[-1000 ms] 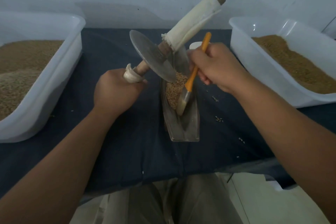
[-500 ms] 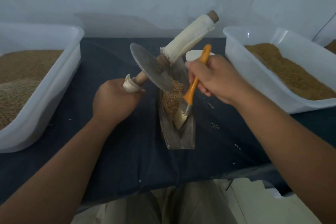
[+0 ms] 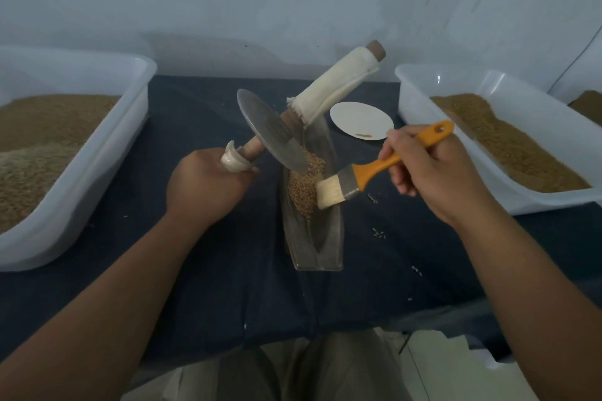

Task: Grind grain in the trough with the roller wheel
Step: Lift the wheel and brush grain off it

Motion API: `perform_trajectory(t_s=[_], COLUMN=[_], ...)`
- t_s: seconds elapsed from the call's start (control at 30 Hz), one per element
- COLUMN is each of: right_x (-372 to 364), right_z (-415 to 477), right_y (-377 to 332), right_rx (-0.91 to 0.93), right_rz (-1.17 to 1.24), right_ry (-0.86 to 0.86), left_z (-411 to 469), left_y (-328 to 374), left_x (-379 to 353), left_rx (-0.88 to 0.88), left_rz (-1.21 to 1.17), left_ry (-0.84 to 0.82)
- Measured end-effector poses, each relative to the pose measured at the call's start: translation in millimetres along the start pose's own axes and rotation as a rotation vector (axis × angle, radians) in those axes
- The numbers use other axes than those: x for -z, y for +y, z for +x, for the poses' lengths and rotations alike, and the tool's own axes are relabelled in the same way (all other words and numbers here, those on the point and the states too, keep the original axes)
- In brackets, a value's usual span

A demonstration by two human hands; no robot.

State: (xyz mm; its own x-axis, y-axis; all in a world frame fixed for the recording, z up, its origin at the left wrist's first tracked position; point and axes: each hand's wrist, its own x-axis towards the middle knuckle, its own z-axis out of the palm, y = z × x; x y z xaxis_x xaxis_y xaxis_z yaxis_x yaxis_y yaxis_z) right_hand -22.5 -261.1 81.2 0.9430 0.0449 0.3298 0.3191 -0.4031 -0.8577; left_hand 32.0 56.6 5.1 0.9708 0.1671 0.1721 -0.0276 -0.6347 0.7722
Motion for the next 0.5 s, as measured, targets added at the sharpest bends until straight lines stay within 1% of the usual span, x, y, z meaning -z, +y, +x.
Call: perform_trajectory(t_s=[0.07, 0.13, 0.17, 0.23, 0.3, 0.33, 0.43, 0.5], right_x=[3, 16, 25, 42, 52, 54, 59, 63], right_z=[-6, -12, -15, -23, -31, -35, -49, -56], right_y=[5, 14, 21, 41, 63, 73, 89, 89], right_rx=[0.012, 0.016, 0.040, 0.113, 0.146, 0.142, 0.026, -0.055], right_rz=[0.043, 0.105, 0.059, -0.255, -0.585, -0.692, -0.921, -1.002], right_ry=[0.025, 0.111, 0.145, 0.149, 0.045, -0.026, -0.265, -0.404], left_z=[-1, -1, -1, -1, -2, -2, -3, -5], left_y=[0, 0, 1, 1, 2, 2, 4, 5], left_x=[0, 0, 0, 0, 0, 0, 2, 3], left_rx=[-0.006, -0.013, -0.015, -0.017, -0.019, -0.021, -0.042, -0.056], left_rz=[0.007, 0.033, 0.047, 0.063, 0.077, 0.080, 0.089, 0.098], left_ry=[-0.002, 0.001, 0.005, 0.012, 0.012, 0.012, -0.002, -0.013])
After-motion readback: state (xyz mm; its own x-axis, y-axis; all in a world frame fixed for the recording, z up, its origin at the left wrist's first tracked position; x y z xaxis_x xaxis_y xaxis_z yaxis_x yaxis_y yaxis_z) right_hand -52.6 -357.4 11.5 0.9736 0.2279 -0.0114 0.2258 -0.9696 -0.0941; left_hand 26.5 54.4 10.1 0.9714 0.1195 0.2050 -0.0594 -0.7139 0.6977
